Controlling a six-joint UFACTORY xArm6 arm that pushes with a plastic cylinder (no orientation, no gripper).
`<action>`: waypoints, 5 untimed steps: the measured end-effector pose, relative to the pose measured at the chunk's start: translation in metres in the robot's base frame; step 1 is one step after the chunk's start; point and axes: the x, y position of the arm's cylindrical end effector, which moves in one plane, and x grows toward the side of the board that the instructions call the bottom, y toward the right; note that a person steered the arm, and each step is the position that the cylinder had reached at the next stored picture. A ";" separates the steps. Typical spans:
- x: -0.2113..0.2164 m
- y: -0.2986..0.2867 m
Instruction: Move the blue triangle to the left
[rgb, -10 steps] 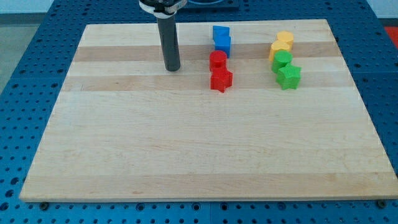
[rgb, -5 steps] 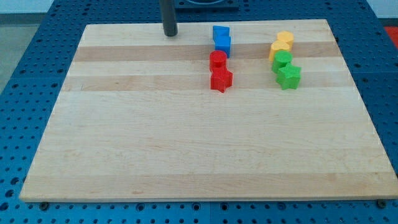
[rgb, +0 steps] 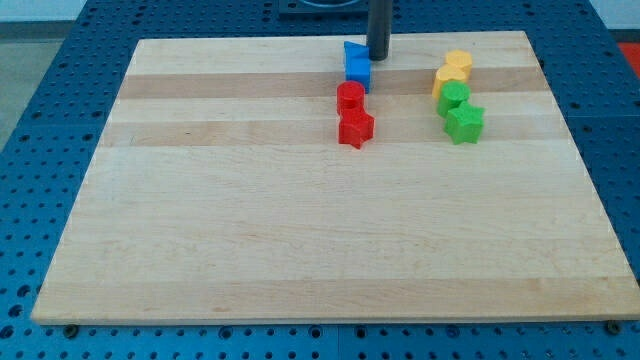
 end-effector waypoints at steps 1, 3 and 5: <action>-0.001 -0.011; -0.001 -0.071; -0.001 -0.069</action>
